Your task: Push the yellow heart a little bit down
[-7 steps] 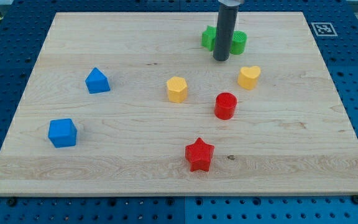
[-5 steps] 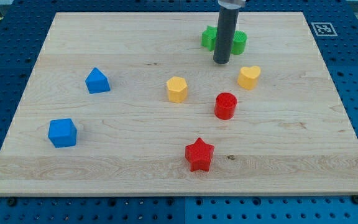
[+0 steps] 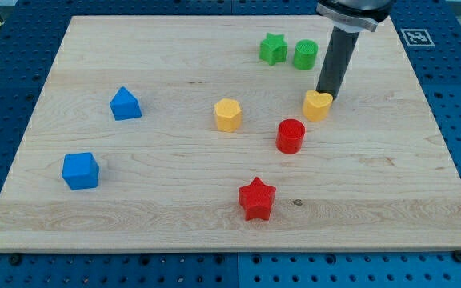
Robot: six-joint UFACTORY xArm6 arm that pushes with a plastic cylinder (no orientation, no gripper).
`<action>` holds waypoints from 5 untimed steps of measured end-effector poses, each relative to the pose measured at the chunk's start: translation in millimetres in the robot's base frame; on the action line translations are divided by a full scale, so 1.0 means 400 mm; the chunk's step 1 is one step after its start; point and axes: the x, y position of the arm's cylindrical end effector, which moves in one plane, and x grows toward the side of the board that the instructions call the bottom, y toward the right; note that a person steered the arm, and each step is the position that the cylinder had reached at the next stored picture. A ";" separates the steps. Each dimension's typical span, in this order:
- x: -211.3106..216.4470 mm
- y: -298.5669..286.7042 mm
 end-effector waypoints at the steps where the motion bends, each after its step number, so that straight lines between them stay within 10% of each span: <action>1: 0.021 0.023; 5: 0.073 0.080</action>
